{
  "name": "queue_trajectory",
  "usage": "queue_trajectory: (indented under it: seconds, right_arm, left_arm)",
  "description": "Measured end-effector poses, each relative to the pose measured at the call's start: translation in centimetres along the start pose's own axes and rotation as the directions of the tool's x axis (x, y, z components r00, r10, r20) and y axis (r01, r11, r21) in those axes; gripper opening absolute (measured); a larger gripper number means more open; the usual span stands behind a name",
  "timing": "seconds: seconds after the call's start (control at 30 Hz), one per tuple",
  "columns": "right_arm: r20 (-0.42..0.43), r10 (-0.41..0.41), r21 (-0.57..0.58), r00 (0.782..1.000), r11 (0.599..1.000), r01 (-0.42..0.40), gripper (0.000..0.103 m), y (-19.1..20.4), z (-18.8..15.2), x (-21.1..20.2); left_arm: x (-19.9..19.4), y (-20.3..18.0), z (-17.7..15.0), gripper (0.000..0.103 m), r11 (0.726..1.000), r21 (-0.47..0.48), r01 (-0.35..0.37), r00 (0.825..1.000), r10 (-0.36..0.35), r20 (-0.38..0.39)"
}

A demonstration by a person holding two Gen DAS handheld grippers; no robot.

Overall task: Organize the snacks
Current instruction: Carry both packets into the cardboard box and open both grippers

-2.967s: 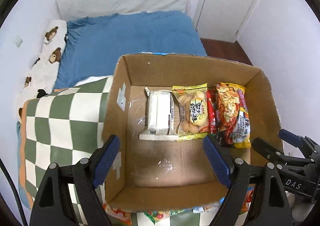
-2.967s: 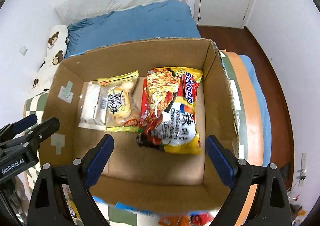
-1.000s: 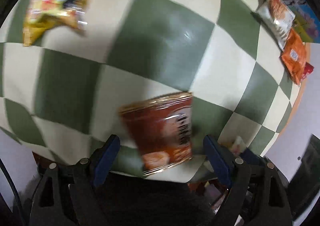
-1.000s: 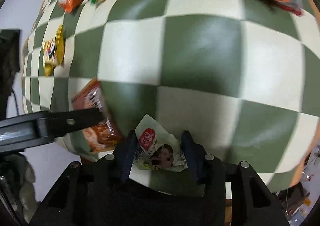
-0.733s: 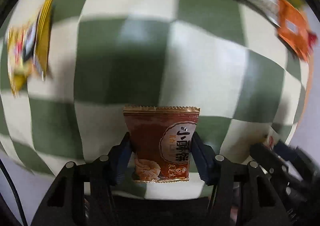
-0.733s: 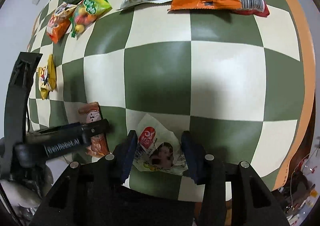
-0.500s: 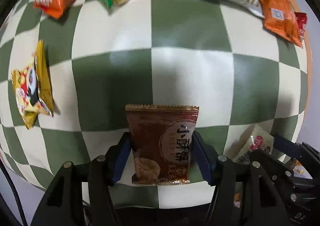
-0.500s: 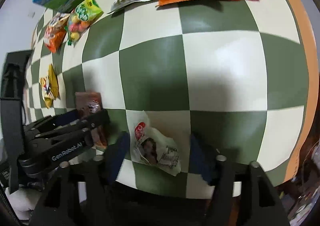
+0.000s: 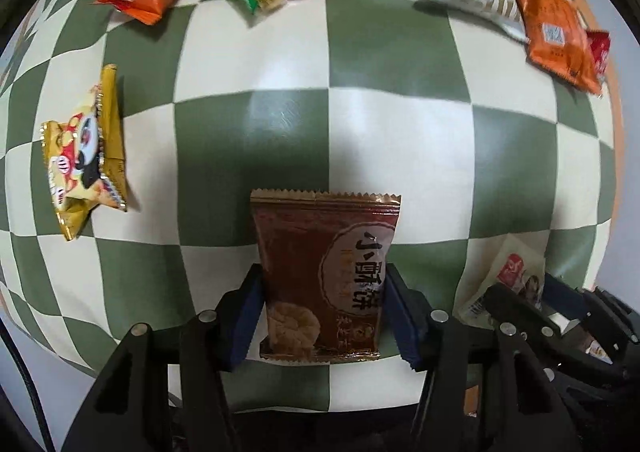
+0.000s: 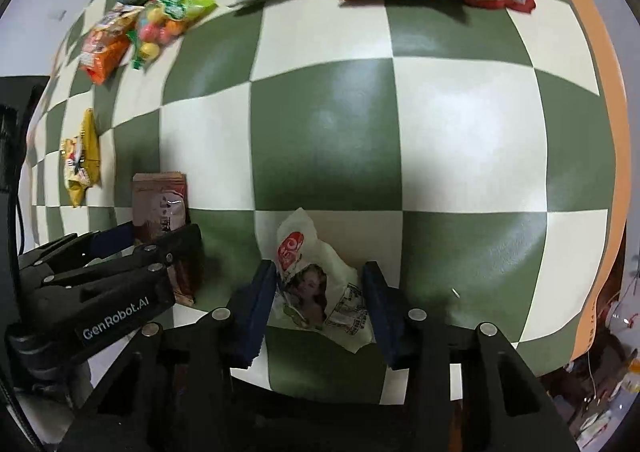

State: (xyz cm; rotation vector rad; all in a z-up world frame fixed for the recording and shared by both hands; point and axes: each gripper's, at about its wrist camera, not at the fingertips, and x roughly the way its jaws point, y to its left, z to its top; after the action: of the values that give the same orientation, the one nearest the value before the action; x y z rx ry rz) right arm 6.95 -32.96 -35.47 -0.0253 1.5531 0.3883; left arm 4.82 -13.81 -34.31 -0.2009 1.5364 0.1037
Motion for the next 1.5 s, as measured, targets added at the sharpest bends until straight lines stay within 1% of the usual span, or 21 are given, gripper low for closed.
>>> queue_trajectory:
  seconds: [0.03, 0.17, 0.27, 0.4, 0.43, 0.5, 0.53, 0.57, 0.63, 0.73, 0.77, 0.83, 0.9, 1.0, 1.03, 1.1, 1.13, 1.2, 1.37, 1.43, 1.5]
  right_arm:
    - [0.004, 0.006, 0.001, 1.000, 1.000, -0.006, 0.046, 0.0, 0.0, -0.3]
    - [0.028, 0.037, 0.006, 0.999, 0.999, -0.038, 0.044, -0.8, 0.2, -2.4]
    - [0.054, 0.076, 0.011, 0.996, 0.997, -0.077, 0.044, -1.1, 0.6, -4.4]
    - [0.119, 0.131, 0.007, 0.984, 0.991, -0.133, 0.044, -1.8, 2.6, -8.6]
    - [0.143, 0.143, 0.001, 0.979, 0.989, -0.145, 0.044, -1.9, 3.3, -10.0]
    - [0.199, 0.165, -0.016, 0.966, 0.986, -0.166, 0.043, -1.9, 5.2, -13.1]
    - [0.232, 0.181, -0.028, 0.956, 0.983, -0.180, 0.043, -1.9, 6.4, -15.0]
    - [0.252, 0.190, -0.038, 0.949, 0.982, -0.186, 0.043, -1.6, 7.4, -16.0]
    - [0.311, 0.209, -0.066, 0.927, 0.978, -0.198, 0.043, -1.3, 10.1, -19.2]
    - [0.368, 0.209, -0.097, 0.906, 0.978, -0.186, 0.043, 0.7, 14.0, -21.3]
    - [0.386, 0.203, -0.110, 0.900, 0.979, -0.173, 0.043, 1.3, 15.7, -21.9]
    - [0.398, 0.192, -0.119, 0.897, 0.980, -0.158, 0.043, 3.3, 18.8, -21.4]
    - [0.387, 0.190, -0.124, 0.902, 0.980, -0.154, 0.043, 4.4, 21.8, -20.5]
    - [0.351, 0.189, -0.124, 0.917, 0.980, -0.154, 0.043, 5.5, 25.2, -18.5]
    - [0.338, 0.187, -0.122, 0.922, 0.981, -0.154, 0.043, 5.7, 26.0, -17.7]
    - [0.308, 0.181, -0.119, 0.934, 0.981, -0.151, 0.043, 6.1, 27.3, -15.8]
    - [0.285, 0.186, -0.114, 0.940, 0.981, -0.159, 0.043, 6.2, 28.1, -14.8]
    - [0.261, 0.186, -0.103, 0.947, 0.981, -0.165, 0.043, 6.3, 28.3, -13.2]
    - [0.210, 0.188, -0.094, 0.959, 0.981, -0.172, 0.043, 6.3, 29.4, -10.4]
    - [0.168, 0.202, -0.091, 0.965, 0.978, -0.188, 0.044, 6.3, 29.9, -9.2]
    - [0.116, 0.192, -0.087, 0.974, 0.979, -0.183, 0.047, 6.3, 30.2, -8.1]
  left_arm:
    - [-0.4, 1.6, 1.0, 0.055, 1.000, -0.003, 0.007, 1.000, -0.007, 0.004]
    - [-2.8, 2.9, 1.1, 0.055, 0.999, 0.001, 0.038, 0.998, -0.038, 0.049]
    - [-5.7, 2.4, 1.7, 0.055, 0.998, 0.008, 0.069, 0.993, -0.070, 0.097]
    - [-10.5, 1.8, 3.6, 0.055, 0.989, 0.020, 0.145, 0.975, -0.146, 0.167]
    - [-11.7, 1.7, 4.6, 0.055, 0.987, 0.027, 0.159, 0.970, -0.162, 0.180]
    - [-15.0, 1.9, 7.3, 0.055, 0.980, 0.041, 0.195, 0.954, -0.199, 0.224]
    - [-16.3, 2.5, 8.8, 0.055, 0.978, 0.048, 0.205, 0.948, -0.211, 0.240]
    - [-18.1, 2.9, 11.8, 0.055, 0.974, 0.054, 0.219, 0.939, -0.225, 0.261]
    - [-20.4, 4.0, 14.5, 0.055, 0.970, 0.060, 0.234, 0.925, -0.241, 0.295]
    - [-21.7, 4.3, 18.9, 0.055, 0.972, 0.057, 0.228, 0.918, -0.234, 0.320]
    - [-22.7, 5.3, 20.2, 0.055, 0.974, 0.053, 0.222, 0.920, -0.227, 0.321]
    - [-22.2, 6.1, 23.3, 0.055, 0.979, 0.034, 0.203, 0.930, -0.204, 0.306]
    - [-20.6, 7.3, 26.3, 0.055, 0.983, 0.005, 0.186, 0.949, -0.181, 0.258]
    - [-18.4, 8.5, 29.3, 0.055, 0.987, -0.031, 0.157, 0.970, -0.148, 0.192]
    - [-17.3, 8.4, 29.3, 0.055, 0.988, -0.037, 0.152, 0.973, -0.143, 0.180]
    - [-15.5, 8.9, 30.5, 0.055, 0.990, -0.051, 0.134, 0.982, -0.126, 0.142]
    - [-15.2, 8.9, 30.8, 0.055, 0.990, -0.054, 0.134, 0.983, -0.126, 0.132]
    - [-14.1, 9.0, 31.3, 0.055, 0.990, -0.056, 0.127, 0.987, -0.121, 0.106]
    - [-11.6, 8.9, 31.7, 0.055, 0.988, -0.057, 0.140, 0.989, -0.137, 0.051]
    - [-11.2, 8.8, 31.7, 0.056, 0.989, -0.061, 0.134, 0.990, -0.131, 0.042]
    - [-11.1, 8.8, 31.8, 0.057, 0.988, -0.062, 0.140, 0.990, -0.138, 0.040]
